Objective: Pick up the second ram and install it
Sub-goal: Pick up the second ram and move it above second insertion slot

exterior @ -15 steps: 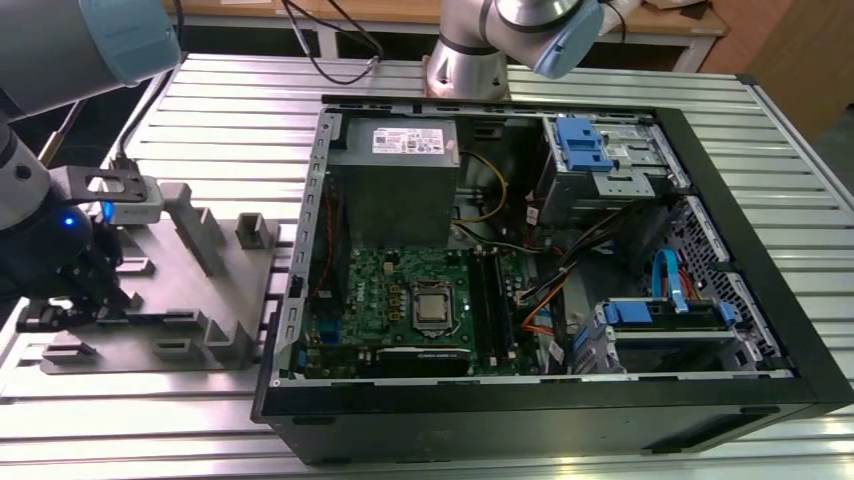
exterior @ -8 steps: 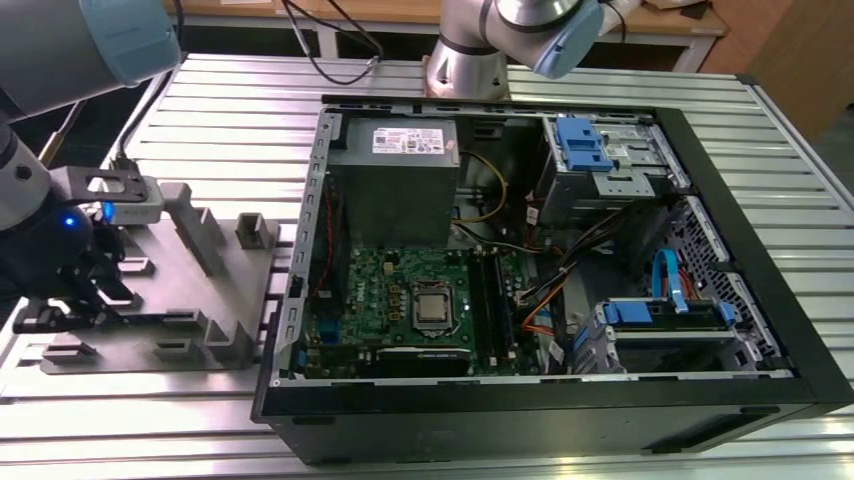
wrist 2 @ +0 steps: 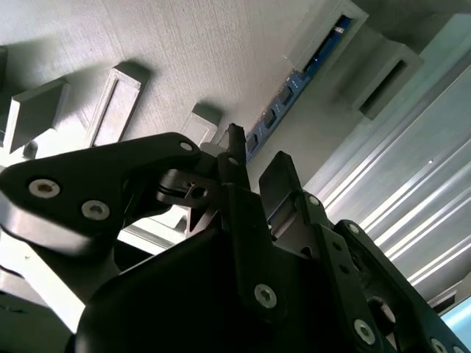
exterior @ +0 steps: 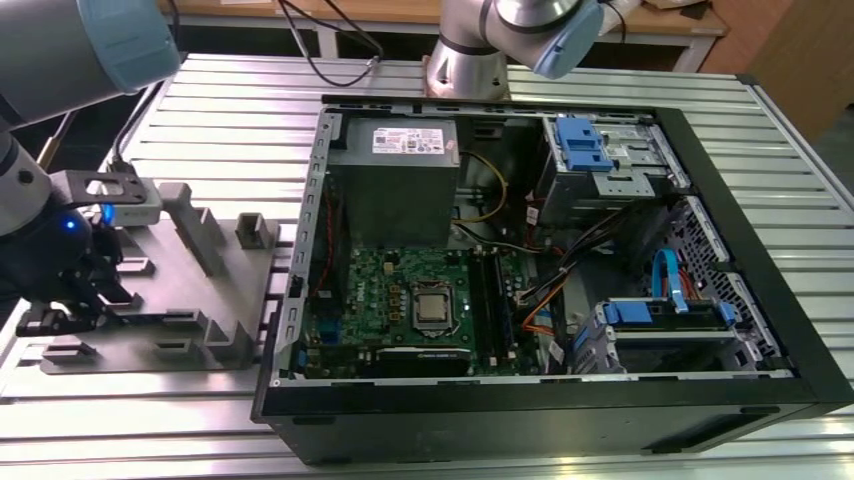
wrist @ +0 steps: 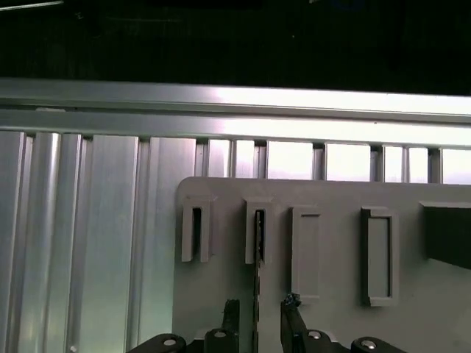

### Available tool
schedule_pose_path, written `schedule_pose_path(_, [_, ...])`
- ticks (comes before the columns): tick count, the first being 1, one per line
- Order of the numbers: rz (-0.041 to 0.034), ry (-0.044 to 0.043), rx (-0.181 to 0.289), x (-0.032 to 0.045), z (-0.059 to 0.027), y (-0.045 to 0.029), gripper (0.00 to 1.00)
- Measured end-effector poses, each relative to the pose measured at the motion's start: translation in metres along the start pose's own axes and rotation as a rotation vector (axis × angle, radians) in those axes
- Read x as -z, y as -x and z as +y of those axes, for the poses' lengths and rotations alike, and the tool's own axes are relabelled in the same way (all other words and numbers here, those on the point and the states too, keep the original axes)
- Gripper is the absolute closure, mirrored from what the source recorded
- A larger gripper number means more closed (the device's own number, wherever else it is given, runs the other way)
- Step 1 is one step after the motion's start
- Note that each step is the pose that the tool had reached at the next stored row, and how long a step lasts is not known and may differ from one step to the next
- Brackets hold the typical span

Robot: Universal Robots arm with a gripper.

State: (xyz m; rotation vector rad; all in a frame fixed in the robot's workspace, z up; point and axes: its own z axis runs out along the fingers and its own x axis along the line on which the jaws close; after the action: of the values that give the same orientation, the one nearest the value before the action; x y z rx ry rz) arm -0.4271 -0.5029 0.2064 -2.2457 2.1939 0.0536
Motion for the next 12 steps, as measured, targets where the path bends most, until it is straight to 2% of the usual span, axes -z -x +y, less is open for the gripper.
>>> schedule_pose_path(4, [0.0002,0.0003,0.002,-0.0047,0.0007,-0.0001,0.67])
schedule_pose_path(12, [0.0002,0.0002,0.003,-0.0053,0.0008,-0.0001,0.67])
